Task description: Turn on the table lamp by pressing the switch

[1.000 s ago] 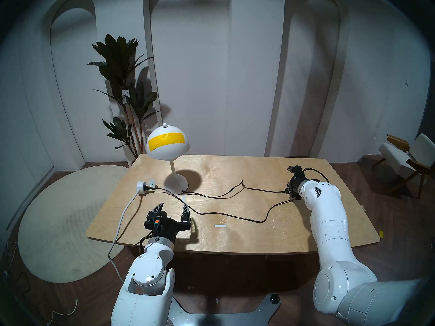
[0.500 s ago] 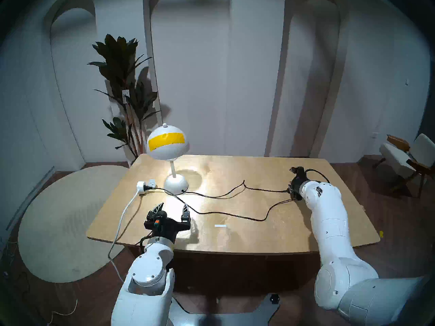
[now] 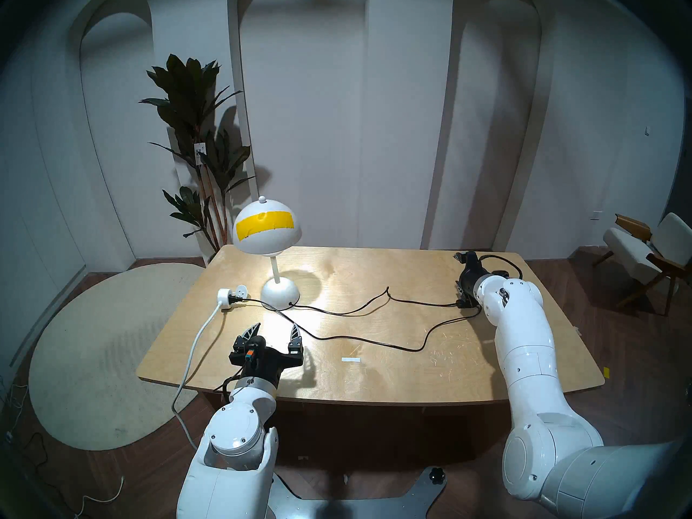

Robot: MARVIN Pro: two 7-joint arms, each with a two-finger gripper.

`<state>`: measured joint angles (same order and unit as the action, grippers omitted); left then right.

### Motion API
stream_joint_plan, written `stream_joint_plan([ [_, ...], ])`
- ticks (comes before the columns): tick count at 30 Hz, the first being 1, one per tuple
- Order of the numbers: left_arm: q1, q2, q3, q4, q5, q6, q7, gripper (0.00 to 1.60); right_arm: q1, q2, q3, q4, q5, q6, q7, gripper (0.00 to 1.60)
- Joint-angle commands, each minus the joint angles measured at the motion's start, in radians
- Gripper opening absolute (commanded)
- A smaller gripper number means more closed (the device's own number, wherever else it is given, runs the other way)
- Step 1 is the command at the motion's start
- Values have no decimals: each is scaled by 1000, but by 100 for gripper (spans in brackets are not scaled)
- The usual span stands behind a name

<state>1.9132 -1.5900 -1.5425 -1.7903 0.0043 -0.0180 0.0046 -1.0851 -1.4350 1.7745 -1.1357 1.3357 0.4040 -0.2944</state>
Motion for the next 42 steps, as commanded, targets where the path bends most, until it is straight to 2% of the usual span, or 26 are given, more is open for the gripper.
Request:
stream_joint_plan([
  [1,-8,0,-1,-17,0,-5,0,160,-23,78,-82,-116,-111,18,31,160],
  [7,-9,0,0,-15,0,-5,0,160,-96,153,-132,-197,-228,21,23,160],
  [15,-9,0,-1,-14,0,-5,0,160,-188,250,-161,-306,-366,19,28,160],
  [16,-9,0,-1,-14,0,-5,0,160,-185,247,-157,-300,-380,18,33,160],
  [30,-9,-1,-1,-15,0,-6,0,160,-294,384,-219,-478,-594,-64,91,160],
  [38,-8,-1,-1,-18,0,-6,0,160,-382,409,-223,-580,-672,-128,101,160],
  [42,-7,-1,-1,-19,0,-6,-1,160,-429,402,-210,-631,-697,-158,77,160],
])
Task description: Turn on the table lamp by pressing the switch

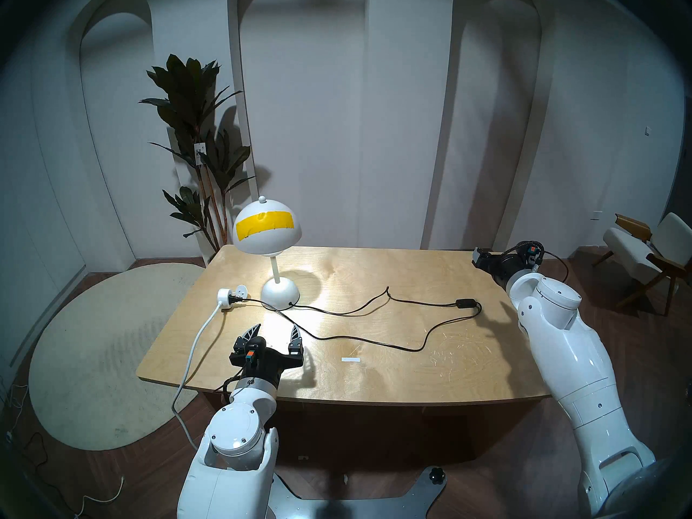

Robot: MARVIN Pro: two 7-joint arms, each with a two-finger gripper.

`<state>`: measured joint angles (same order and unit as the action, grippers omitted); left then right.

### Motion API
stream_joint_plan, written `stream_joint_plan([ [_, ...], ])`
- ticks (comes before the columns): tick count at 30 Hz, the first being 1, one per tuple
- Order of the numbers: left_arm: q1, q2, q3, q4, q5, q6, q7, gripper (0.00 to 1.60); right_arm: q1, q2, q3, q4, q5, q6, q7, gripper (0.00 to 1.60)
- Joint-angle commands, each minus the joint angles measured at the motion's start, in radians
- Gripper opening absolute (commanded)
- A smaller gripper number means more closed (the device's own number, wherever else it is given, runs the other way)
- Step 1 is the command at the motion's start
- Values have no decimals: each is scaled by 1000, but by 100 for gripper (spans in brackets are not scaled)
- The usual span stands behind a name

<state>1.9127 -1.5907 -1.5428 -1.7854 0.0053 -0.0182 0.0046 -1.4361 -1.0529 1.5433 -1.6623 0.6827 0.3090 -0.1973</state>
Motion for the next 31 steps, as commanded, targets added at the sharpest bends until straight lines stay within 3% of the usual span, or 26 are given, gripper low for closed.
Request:
stream_joint_plan([
  [1,-6,0,-1,-24,-1,-6,-1,160,-90,15,27,-117,-49,-72,-31,160],
  [10,-5,0,-1,-27,-1,-4,-1,160,-178,-22,84,-234,-16,-41,-97,160],
  [31,-5,0,-1,-28,-1,-4,-2,160,-187,-13,78,-247,1,-42,-123,160],
])
